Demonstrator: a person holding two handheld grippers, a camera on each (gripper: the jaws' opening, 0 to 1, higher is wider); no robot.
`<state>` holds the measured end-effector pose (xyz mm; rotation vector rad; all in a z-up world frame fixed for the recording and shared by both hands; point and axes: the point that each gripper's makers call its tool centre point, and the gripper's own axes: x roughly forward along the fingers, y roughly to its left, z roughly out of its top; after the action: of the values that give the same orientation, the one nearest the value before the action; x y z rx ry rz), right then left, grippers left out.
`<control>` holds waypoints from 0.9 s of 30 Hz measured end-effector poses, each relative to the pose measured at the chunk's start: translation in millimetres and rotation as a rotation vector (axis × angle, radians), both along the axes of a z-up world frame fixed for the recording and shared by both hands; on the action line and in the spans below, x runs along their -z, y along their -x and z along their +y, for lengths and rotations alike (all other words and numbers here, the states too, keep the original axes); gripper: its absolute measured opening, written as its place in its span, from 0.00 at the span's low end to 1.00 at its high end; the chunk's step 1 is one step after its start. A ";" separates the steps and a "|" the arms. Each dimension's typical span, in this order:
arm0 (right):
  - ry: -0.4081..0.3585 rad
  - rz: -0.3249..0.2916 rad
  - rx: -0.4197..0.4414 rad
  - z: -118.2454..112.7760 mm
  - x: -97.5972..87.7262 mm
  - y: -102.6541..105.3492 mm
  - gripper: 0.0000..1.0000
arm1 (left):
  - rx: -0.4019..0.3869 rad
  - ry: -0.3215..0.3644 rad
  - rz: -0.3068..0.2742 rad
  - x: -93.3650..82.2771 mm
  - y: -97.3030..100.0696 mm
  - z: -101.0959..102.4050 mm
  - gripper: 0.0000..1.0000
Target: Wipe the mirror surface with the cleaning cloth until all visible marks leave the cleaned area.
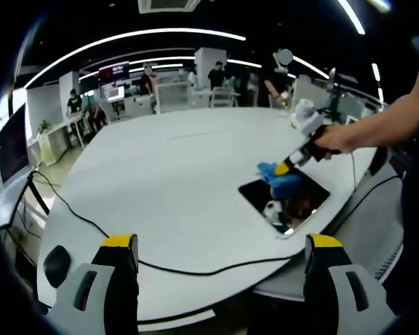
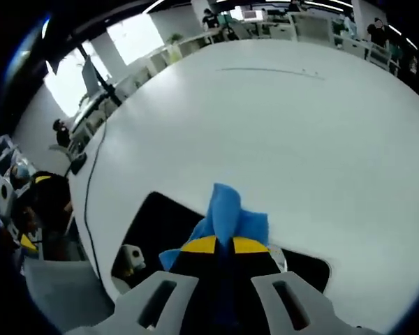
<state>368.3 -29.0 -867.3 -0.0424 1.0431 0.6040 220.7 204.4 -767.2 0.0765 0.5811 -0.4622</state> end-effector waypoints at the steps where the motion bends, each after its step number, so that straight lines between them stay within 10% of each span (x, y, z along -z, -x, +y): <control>1: -0.003 0.000 -0.009 6.2 0.0 1.0 0.01 | 0.001 0.000 0.001 0.6 0.9 -0.5 1.00; 27: -0.008 -0.007 -0.111 99.8 0.0 -0.7 0.01 | -0.009 0.032 -0.014 -10.6 11.3 5.4 1.00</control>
<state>369.0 70.8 -867.3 -0.0959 1.0366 0.7075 209.4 209.8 -756.6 0.0464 0.5601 -0.4621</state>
